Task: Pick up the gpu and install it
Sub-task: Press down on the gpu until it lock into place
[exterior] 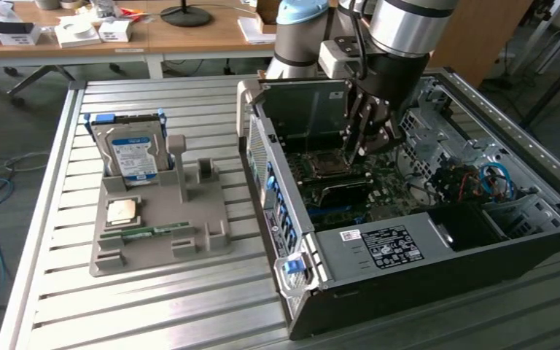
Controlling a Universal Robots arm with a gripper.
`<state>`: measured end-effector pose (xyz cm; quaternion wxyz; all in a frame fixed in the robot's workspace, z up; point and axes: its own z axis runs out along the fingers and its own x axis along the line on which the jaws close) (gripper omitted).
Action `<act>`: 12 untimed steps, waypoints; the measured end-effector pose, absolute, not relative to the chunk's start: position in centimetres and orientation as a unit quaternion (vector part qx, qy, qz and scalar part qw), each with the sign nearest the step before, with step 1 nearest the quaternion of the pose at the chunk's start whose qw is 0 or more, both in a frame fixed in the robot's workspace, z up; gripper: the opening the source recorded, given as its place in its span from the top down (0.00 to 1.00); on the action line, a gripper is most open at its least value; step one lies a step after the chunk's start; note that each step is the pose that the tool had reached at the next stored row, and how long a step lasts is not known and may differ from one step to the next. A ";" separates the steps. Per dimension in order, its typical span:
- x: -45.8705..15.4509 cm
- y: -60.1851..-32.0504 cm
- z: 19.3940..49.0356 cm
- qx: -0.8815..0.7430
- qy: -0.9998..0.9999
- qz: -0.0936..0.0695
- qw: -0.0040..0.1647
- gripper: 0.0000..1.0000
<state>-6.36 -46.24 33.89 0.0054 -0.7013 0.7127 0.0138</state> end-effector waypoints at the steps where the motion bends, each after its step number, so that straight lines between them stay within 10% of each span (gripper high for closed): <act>1: -6.4 -46.2 33.9 -0.701 0.713 0.014 0.005 0.66; 12: -6.4 -46.2 33.9 -0.701 0.713 0.014 0.005 0.89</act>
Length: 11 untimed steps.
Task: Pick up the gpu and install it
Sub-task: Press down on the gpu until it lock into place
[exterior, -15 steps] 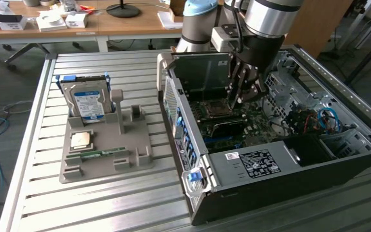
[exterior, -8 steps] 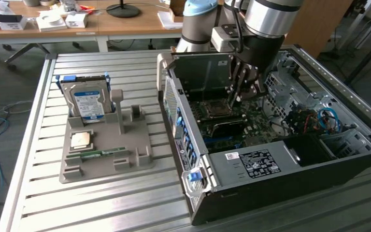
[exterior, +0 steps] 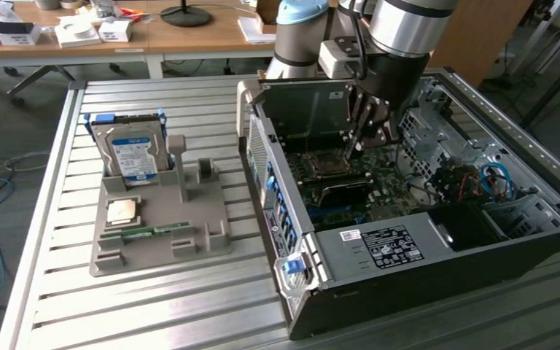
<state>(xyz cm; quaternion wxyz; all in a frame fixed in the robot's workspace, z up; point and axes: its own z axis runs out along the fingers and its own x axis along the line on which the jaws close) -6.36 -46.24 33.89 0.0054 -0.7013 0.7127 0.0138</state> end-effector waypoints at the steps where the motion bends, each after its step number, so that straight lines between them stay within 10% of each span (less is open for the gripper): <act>1: -6.4 -46.2 33.9 -0.701 0.713 0.014 0.005 0.89; 11: -6.4 -46.2 33.8 -0.701 0.713 0.014 0.005 0.89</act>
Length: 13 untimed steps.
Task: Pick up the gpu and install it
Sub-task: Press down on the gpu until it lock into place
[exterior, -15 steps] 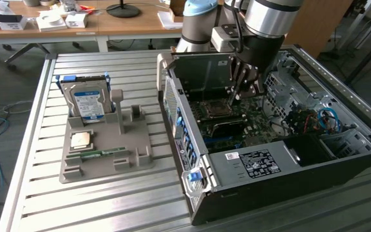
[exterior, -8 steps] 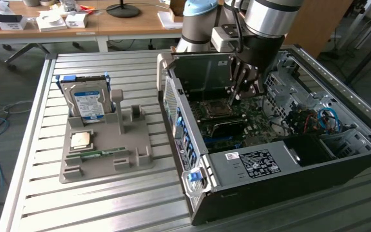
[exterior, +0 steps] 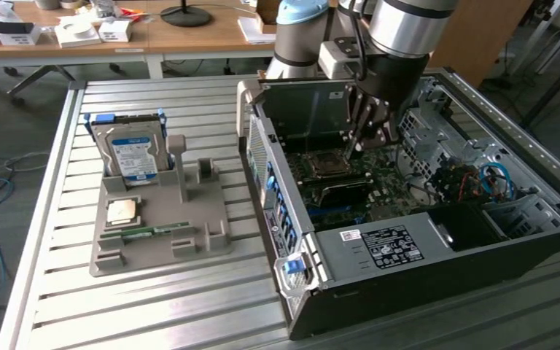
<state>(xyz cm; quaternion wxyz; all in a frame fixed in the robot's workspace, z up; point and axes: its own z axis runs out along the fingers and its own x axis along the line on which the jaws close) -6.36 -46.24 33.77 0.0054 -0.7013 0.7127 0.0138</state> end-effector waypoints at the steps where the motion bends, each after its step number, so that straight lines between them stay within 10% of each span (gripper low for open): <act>1: -6.4 -46.2 33.7 -0.701 0.713 0.014 0.005 0.89; 13: -6.4 -46.2 32.4 -0.701 0.713 0.014 0.005 0.89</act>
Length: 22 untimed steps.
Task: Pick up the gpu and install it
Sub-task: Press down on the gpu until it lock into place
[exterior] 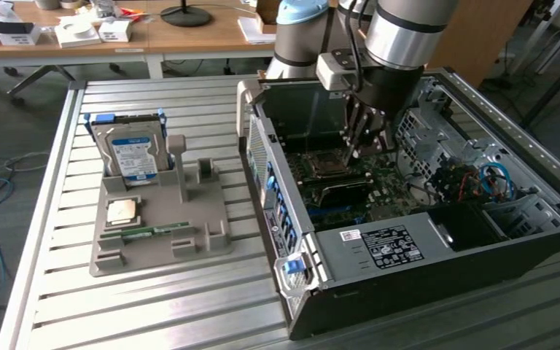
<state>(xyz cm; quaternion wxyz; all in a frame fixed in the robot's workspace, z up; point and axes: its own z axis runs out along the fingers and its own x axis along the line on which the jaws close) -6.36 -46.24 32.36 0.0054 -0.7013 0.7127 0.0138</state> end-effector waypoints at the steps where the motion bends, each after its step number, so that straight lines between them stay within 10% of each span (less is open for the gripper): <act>1: -6.4 -46.2 32.2 -0.701 0.713 0.014 0.005 0.89; 22: -6.4 -46.2 31.1 -0.701 0.713 0.014 0.005 0.89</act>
